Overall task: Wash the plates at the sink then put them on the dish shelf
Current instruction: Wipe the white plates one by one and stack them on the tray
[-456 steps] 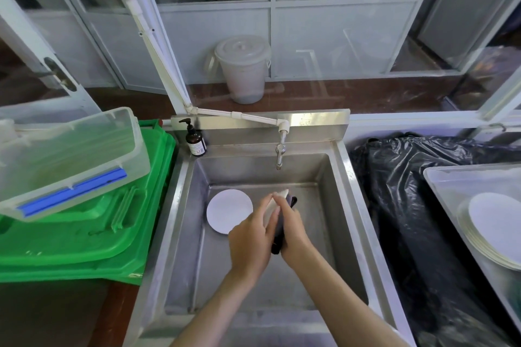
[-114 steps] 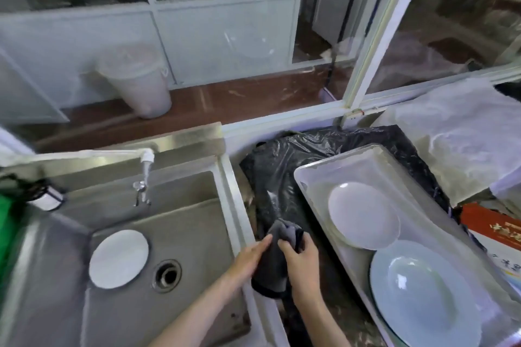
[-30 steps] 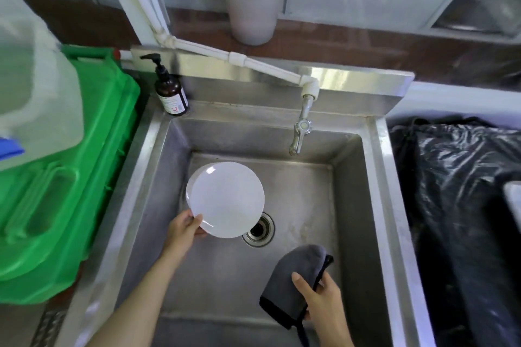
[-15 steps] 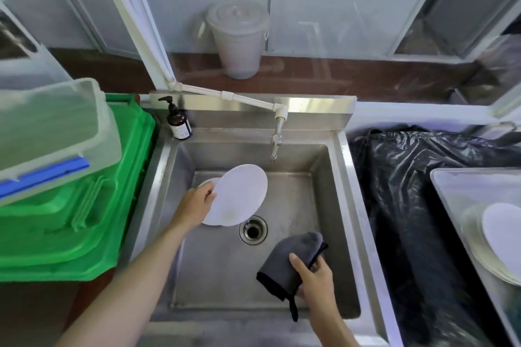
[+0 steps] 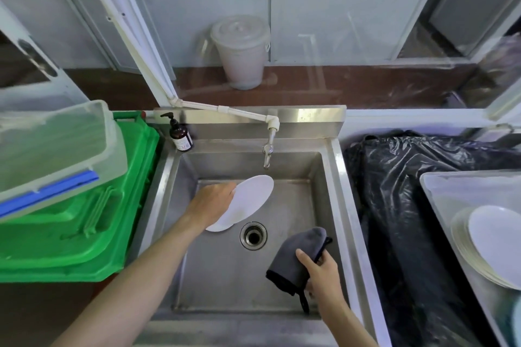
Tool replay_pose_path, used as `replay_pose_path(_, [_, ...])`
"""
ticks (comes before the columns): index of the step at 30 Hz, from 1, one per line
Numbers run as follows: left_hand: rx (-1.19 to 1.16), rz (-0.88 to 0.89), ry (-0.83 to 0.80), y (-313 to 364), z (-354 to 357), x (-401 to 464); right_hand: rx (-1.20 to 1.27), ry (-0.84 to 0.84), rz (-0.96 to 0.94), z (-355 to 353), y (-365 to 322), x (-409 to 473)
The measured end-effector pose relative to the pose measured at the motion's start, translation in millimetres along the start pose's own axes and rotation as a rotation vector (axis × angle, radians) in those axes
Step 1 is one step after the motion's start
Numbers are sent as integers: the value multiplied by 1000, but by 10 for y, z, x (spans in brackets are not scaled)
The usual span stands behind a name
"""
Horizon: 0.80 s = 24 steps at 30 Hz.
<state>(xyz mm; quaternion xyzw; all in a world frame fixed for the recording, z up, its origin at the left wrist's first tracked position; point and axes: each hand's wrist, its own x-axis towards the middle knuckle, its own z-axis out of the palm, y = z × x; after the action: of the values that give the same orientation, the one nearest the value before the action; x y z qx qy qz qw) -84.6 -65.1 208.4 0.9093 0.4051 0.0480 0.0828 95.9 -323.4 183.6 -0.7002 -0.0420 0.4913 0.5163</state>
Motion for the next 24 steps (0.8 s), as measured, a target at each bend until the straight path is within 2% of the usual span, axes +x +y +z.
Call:
replay_pose_path(3, [62, 34, 53, 97, -76, -24, 3, -43, -5, -46, -81, 61])
replay_pose_path(6, [200, 63, -9, 89, -94, 1, 6, -61, -13, -92, -147, 141])
replay_pose_path(14, [424, -1, -93, 412, -220, -95, 36, -57, -21, -195, -279, 217])
replay_pose_path(20, [373, -89, -160, 565, -175, -203, 100, -62, 39, -312, -189, 222])
replay_pose_path(24, [80, -290, -173, 701, -130, -282, 143, -53, 69, -376, -149, 234])
